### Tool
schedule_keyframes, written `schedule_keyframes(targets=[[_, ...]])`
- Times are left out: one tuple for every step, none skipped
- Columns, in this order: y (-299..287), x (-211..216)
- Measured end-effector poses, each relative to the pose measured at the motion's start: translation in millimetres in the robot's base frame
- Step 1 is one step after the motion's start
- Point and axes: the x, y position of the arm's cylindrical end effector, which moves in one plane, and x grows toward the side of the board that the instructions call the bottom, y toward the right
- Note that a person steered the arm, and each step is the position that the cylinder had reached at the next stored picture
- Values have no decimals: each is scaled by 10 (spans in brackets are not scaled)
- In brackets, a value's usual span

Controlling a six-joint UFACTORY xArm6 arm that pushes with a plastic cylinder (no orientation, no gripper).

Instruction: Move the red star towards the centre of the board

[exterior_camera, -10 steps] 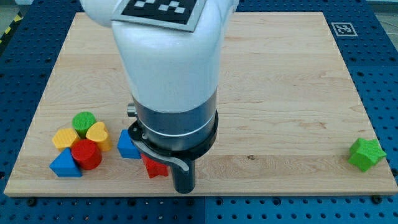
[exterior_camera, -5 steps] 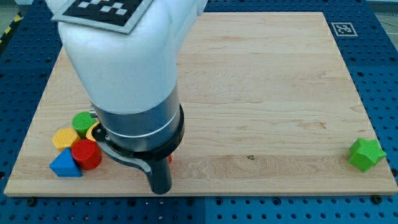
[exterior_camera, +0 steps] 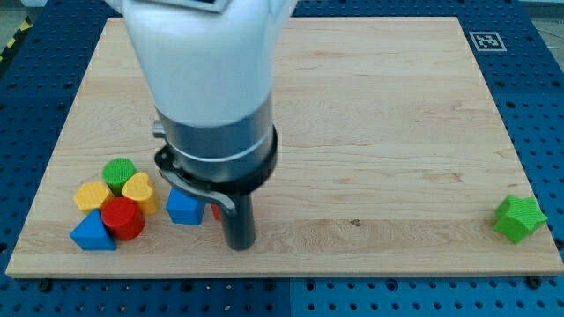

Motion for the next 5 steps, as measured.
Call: schedule_keyframes(targets=[[-55, -210], [-17, -476], [-56, -810], [-134, -1228], [28, -1123]])
